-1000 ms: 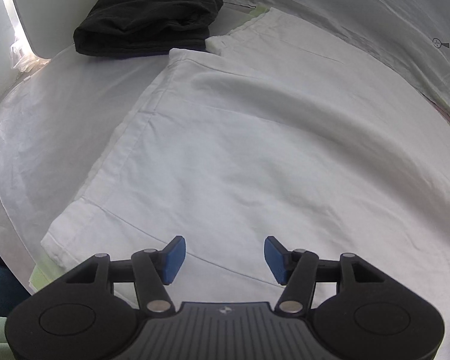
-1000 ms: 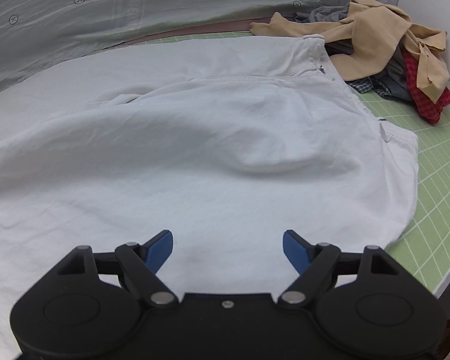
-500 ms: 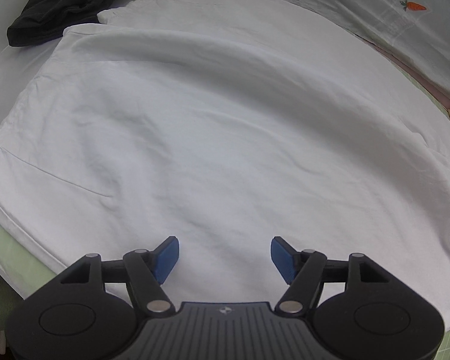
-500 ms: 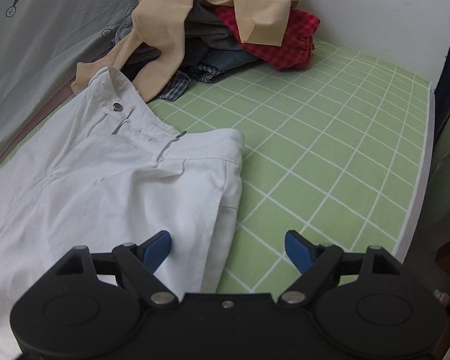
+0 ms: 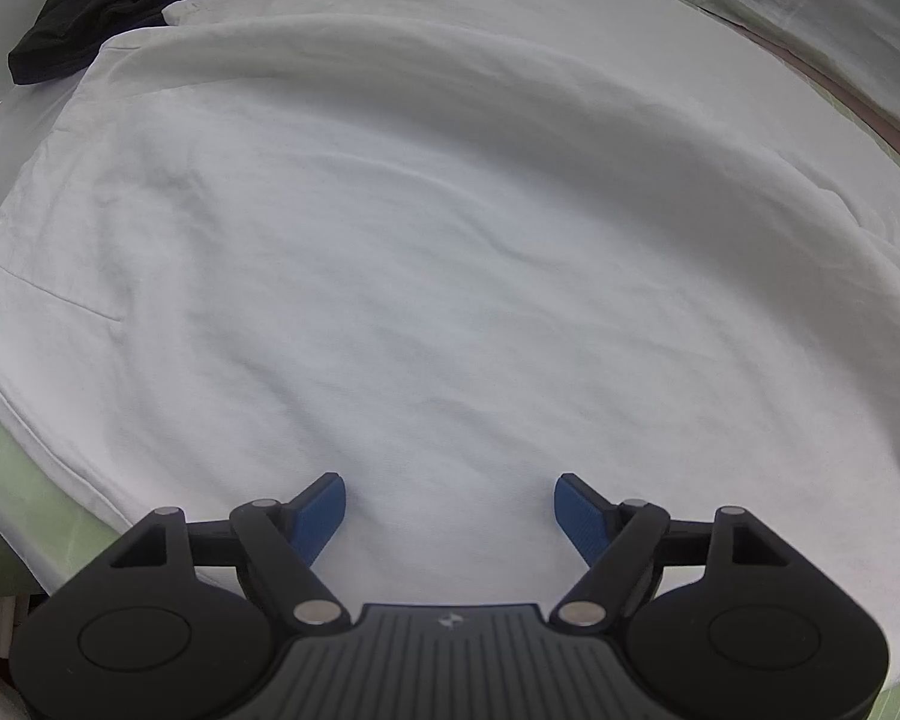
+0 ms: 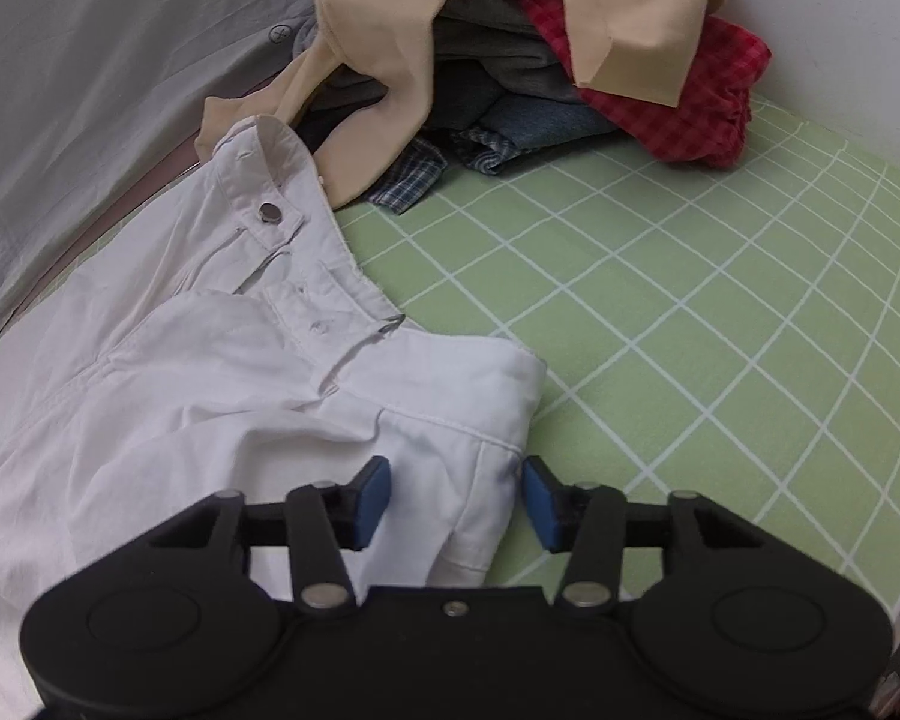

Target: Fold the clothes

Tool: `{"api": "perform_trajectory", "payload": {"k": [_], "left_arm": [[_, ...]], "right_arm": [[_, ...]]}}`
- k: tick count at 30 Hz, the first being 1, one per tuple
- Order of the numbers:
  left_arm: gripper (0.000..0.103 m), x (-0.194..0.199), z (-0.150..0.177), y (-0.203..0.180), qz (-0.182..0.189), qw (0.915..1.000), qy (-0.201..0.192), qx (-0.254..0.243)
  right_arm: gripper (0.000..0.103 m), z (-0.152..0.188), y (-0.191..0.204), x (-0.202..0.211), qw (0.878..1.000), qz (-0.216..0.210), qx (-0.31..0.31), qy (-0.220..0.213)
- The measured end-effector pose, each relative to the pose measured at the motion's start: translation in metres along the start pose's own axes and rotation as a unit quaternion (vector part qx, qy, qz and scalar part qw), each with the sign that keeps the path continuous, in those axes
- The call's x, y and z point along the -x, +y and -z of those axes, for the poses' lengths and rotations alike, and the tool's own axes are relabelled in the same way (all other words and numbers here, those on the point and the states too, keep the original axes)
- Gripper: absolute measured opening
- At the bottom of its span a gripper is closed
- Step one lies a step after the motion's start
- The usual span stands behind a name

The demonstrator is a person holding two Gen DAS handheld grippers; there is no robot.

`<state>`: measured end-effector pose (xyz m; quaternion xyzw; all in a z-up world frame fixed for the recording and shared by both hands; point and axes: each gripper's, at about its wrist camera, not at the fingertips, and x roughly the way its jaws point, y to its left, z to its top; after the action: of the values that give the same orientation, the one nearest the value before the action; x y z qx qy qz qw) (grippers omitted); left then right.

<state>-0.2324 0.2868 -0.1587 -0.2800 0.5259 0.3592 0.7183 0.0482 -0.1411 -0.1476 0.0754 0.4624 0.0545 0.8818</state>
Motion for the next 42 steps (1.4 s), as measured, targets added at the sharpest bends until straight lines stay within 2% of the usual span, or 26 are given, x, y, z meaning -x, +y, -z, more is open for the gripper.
{"api": "perform_trajectory", "payload": {"k": [1, 2, 3, 5, 8, 10, 11, 12, 13, 14, 15, 20, 26, 32, 37, 42], "left_arm": [[0.078, -0.001, 0.0, -0.002, -0.006, 1.0, 0.0, -0.005], [0.079, -0.002, 0.001, -0.005, -0.013, 0.9998, 0.002, -0.012], [0.08, -0.002, 0.002, -0.005, -0.013, 0.9998, 0.001, -0.014], [0.081, 0.0, 0.005, -0.005, -0.002, 0.9998, 0.006, -0.019], [0.081, 0.003, 0.011, -0.004, 0.007, 0.9994, 0.006, -0.033], [0.081, 0.005, 0.015, 0.0, 0.007, 0.9993, 0.005, -0.036], [0.081, 0.006, 0.016, 0.005, 0.011, 0.9994, 0.005, -0.032], [0.081, 0.009, 0.017, 0.014, 0.022, 0.9996, 0.006, -0.019], [0.081, 0.011, 0.018, 0.023, 0.032, 0.9995, 0.005, -0.006], [0.081, 0.014, 0.019, 0.032, 0.042, 0.9991, 0.003, 0.007], [0.081, 0.017, 0.019, 0.042, 0.049, 0.9986, -0.001, 0.02], [0.081, 0.031, 0.016, 0.099, 0.076, 0.993, -0.033, 0.084], [0.081, 0.031, 0.008, 0.167, 0.08, 0.9878, -0.042, 0.127], [0.081, 0.027, 0.01, 0.224, 0.102, 0.9804, -0.04, 0.164], [0.083, 0.021, 0.014, 0.256, 0.13, 0.9736, -0.031, 0.185], [0.089, 0.014, 0.003, 0.271, 0.148, 0.972, -0.04, 0.178]], "right_arm": [[0.027, 0.0, 0.003, 0.001, 1.0, 0.006, 0.012, -0.002], [0.015, -0.001, 0.004, 0.003, 1.0, 0.007, 0.018, -0.006], [0.012, -0.002, 0.005, 0.008, 1.0, 0.01, 0.025, -0.014], [0.01, -0.008, 0.001, 0.023, 0.998, 0.03, 0.041, -0.047], [0.011, -0.014, -0.01, 0.025, 0.995, 0.061, 0.05, -0.058], [0.013, -0.017, -0.019, 0.013, 0.998, 0.052, 0.032, -0.029], [0.019, -0.014, -0.019, 0.015, 0.999, 0.047, 0.015, -0.024], [0.032, -0.01, -0.019, 0.016, 0.999, 0.041, -0.001, -0.019], [0.036, -0.006, -0.019, 0.018, 0.999, 0.035, -0.018, -0.014], [0.049, -0.002, -0.02, 0.019, 0.999, 0.029, -0.035, -0.009], [0.057, 0.002, -0.02, 0.021, 0.998, 0.023, -0.052, -0.003], [0.061, 0.025, -0.016, 0.028, 0.991, -0.006, -0.131, 0.023], [0.068, 0.065, 0.026, 0.048, 0.99, -0.029, -0.131, 0.033], [0.073, 0.103, 0.062, 0.064, 0.988, -0.036, -0.144, 0.041], [0.077, 0.124, 0.084, 0.075, 0.986, -0.035, -0.158, 0.038], [0.084, 0.144, 0.107, 0.086, 0.984, -0.033, -0.172, 0.035]]}}
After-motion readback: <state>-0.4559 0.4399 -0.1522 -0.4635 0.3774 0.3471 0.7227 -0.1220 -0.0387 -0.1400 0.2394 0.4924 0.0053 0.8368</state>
